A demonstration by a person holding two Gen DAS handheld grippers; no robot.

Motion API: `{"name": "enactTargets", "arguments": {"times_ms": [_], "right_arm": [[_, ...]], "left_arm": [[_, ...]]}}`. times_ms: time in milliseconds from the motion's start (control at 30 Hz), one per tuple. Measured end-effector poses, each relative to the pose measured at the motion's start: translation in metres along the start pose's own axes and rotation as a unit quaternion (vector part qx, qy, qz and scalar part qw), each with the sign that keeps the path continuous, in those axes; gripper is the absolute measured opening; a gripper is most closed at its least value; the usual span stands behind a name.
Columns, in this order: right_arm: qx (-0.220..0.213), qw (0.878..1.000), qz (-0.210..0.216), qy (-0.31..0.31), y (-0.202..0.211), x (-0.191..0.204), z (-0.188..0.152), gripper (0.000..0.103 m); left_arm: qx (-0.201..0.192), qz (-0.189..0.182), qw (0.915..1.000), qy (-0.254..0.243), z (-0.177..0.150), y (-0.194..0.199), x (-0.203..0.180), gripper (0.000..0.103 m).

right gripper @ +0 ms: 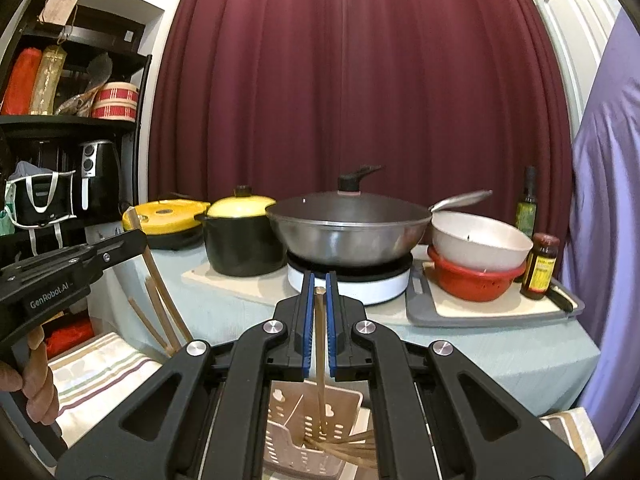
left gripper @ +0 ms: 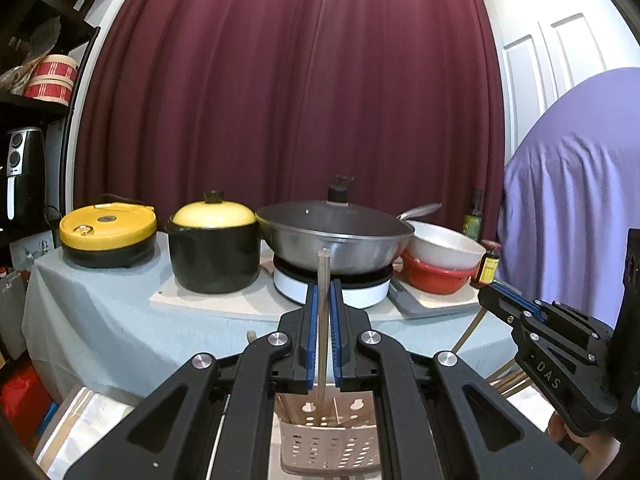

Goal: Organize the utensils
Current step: 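Lift both held chopsticks and carry them above the white basket, then open both tools to drop the chopsticks into the white basket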

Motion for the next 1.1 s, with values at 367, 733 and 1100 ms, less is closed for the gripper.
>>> {"name": "enactTargets", "arguments": {"times_ms": [367,733,1100], "right_arm": [[0.029,1.0,-0.002,0.002,-0.015,0.003,-0.023,0.006],[0.033,0.999,-0.009,-0.013,-0.013,-0.002,-0.025,0.027],[0.021,0.999,-0.025,-0.018,-0.005,-0.008,-0.018,0.059]], "left_arm": [[0.03,-0.004,0.9995,0.011,-0.026,-0.019,0.008,0.012],[0.029,-0.004,0.9996,-0.001,-0.028,-0.02,0.004,0.048],[0.022,0.004,0.9997,-0.005,-0.025,-0.018,0.005,0.068]]}}
Point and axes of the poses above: each gripper's, at about its wrist camera, not at the fingertips, and y roughly against the way its jaws point, x to its left, z to its top, the point moved 9 cm from there along -y, roughly the way its jaws point, and after that the axes turned 15 degrees about -z, right-handed, at the moved point
